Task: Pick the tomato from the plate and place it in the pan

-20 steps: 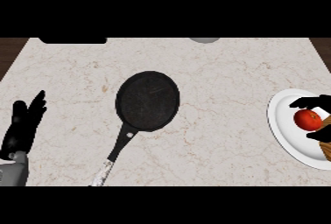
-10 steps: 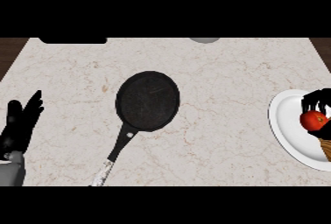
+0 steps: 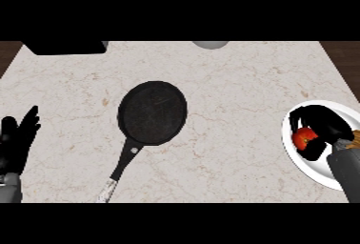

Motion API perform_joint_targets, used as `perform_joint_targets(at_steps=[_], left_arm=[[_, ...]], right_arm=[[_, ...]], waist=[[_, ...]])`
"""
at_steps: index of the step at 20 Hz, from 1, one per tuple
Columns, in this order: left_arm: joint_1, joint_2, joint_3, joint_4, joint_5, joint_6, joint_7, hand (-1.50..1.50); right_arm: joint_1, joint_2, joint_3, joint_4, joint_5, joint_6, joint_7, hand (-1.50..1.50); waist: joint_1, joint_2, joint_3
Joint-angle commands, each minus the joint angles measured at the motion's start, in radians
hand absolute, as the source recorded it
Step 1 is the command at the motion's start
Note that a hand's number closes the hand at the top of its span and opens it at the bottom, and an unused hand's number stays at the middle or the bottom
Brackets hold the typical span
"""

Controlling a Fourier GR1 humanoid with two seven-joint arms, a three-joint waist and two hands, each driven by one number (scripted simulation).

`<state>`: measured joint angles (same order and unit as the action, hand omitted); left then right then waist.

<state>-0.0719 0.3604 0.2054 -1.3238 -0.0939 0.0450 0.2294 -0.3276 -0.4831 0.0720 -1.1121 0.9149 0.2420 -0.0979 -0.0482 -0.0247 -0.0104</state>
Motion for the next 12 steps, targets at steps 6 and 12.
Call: perform_joint_targets(at_steps=[6, 12], left_arm=[[-0.003, -0.031, -0.022, -0.013, -0.025, 0.029, 0.003, 0.00], [-0.021, -0.011, -0.016, -0.001, -0.014, -0.009, -0.001, 0.00]], right_arm=[[0.104, 0.190, 0.028, -0.556, -0.017, -0.192, 0.151, 1.50], [0.203, 0.279, 0.183, -0.940, 0.076, -0.071, 0.395, 1.50]], waist=[[0.000, 0.006, 0.009], [0.033, 0.017, 0.009]])
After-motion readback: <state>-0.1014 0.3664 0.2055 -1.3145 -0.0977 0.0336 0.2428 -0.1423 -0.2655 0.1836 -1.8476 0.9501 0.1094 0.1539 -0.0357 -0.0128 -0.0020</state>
